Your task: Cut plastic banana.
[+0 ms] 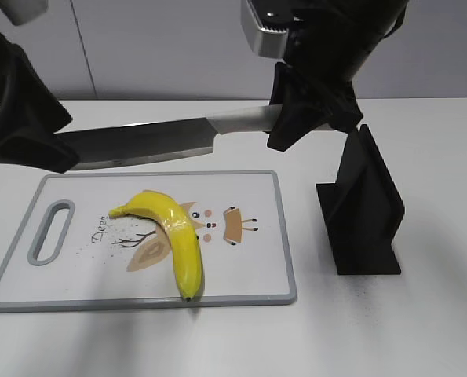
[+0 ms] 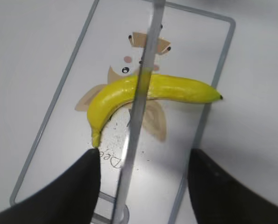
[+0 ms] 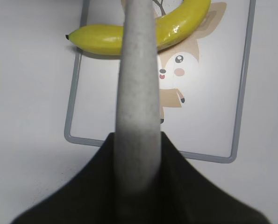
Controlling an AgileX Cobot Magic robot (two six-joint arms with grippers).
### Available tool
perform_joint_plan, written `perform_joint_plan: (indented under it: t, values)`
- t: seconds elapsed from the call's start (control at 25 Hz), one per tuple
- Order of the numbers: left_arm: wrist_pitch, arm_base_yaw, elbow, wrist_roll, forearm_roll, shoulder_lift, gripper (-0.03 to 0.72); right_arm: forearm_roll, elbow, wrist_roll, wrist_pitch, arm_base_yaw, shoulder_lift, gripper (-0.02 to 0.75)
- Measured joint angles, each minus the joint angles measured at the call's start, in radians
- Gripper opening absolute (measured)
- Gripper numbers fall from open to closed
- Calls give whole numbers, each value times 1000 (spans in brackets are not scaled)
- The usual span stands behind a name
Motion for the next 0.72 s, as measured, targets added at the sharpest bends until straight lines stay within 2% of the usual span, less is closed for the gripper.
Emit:
perform_joint_plan:
  t: [0.12, 0.2, 0.28, 0.36, 0.44, 0.52, 0.72]
  values:
    - [-46, -1, 0, 0, 9, 58, 569, 0, 0, -4, 0, 0, 0, 188]
    - [-65, -1, 0, 0, 11, 78, 508, 1, 0, -6, 0, 0, 0, 188]
    - [-88, -1, 0, 0, 11, 86, 376, 1, 0, -7, 0, 0, 0, 188]
    - [-108, -1, 0, 0, 16, 89, 174, 4, -1, -5, -4, 0, 0, 188]
    - [-108, -5, 0, 12, 23, 91, 53, 2, -6, -7, -19, 0, 0, 188]
    - [-101, -5, 0, 19, 27, 100, 15, -4, -8, -17, -26, 0, 1, 188]
    - [-103, -6, 0, 27, 28, 141, 3, -16, -8, -10, -33, 0, 32, 188]
